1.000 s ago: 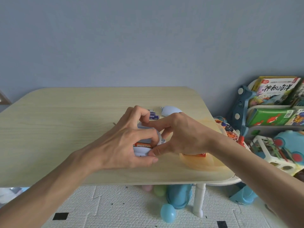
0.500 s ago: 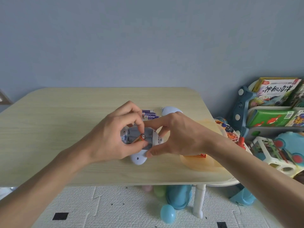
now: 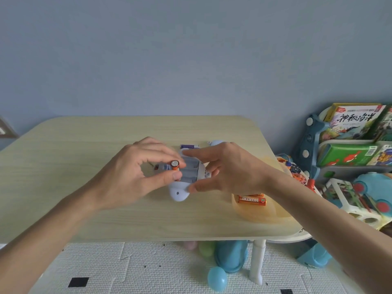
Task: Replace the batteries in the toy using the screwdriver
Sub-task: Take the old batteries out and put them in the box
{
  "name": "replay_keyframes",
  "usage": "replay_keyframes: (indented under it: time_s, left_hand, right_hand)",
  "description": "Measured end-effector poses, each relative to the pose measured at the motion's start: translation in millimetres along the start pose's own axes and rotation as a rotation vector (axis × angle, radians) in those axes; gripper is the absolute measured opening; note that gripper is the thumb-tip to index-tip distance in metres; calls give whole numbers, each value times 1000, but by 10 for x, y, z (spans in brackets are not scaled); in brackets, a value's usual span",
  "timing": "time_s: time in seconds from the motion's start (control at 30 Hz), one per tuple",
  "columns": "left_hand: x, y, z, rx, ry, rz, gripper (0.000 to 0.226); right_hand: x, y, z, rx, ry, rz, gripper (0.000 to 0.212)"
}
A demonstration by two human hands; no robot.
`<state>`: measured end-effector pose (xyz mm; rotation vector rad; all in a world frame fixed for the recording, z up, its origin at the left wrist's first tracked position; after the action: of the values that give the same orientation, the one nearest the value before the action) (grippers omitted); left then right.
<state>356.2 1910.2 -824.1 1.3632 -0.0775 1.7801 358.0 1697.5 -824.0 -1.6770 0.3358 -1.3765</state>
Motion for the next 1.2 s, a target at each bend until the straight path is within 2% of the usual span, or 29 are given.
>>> replay_keyframes:
  time_s: [0.1,0.2,0.27,0.47,0.6,0.77,1.1,1.2]
  left_hand:
    - [55,95,22,9,86,-66,27]
    - [65,342,78,-117,223,61,31]
    - [-44,545,147,-187,259,104,33]
    - [-663,992,298,-292,118,129,28]
    - [-862,1011,317,-364,29,206,23]
    - [-940,976,318,-338,-29,207,22]
    - [-924,918,329,-277,-13,138,23]
    - [-728,807,353,-229,102,116,26]
  right_hand:
    - [132,21,54,10,82,24,81]
    - [292,91,75,-2,164,56,84]
    - [389,163,72,0,214,101,89]
    - [576,363,-12,-1,294,174,74]
    - [604,427,-78,2,303,190,77]
    - [635,444,-107,-8,291,194,82]
    - [642,444,-149,4,282,163,77]
    - [626,433,-168,-6,261,192,80]
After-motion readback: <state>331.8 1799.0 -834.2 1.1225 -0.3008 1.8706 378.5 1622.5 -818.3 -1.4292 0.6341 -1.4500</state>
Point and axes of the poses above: each hand's wrist, its own z-axis towards the middle knuckle, its own x-axis out of the back of the hand, y = z × x, the point moved 4 cm from there along z, towards the middle knuckle, and after that the axes turned 12 degrees about z, right-handed, at the moved point
